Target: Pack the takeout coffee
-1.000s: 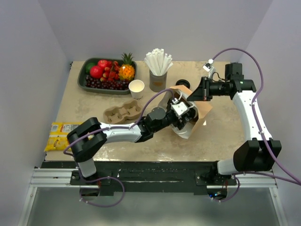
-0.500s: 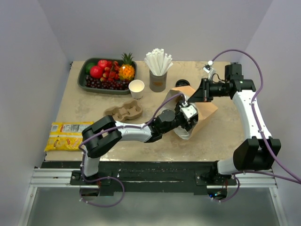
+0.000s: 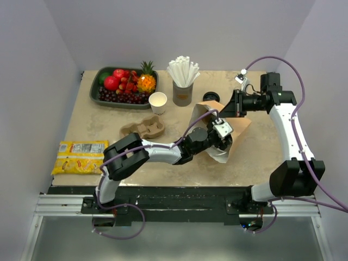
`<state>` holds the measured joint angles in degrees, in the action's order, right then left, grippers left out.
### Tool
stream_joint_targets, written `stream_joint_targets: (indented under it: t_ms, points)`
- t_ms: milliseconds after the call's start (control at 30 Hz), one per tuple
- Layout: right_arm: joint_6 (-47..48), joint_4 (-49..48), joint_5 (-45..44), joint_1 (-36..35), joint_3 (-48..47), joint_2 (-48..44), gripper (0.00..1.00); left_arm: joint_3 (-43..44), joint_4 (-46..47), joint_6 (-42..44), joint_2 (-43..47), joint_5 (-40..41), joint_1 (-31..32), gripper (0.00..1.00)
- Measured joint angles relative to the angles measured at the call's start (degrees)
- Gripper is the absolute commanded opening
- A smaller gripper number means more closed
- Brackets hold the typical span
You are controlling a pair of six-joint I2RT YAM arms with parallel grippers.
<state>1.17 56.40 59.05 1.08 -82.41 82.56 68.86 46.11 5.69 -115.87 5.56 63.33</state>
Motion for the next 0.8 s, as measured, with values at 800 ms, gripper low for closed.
stream_joint_targets:
  t_ms: [800]
  points:
    - [-2.23, -0.44, -0.35, 1.29, -8.15, 6.21, 0.0, 4.66, -1.09, 4.94, -2.78, -0.26, 0.02, 0.91]
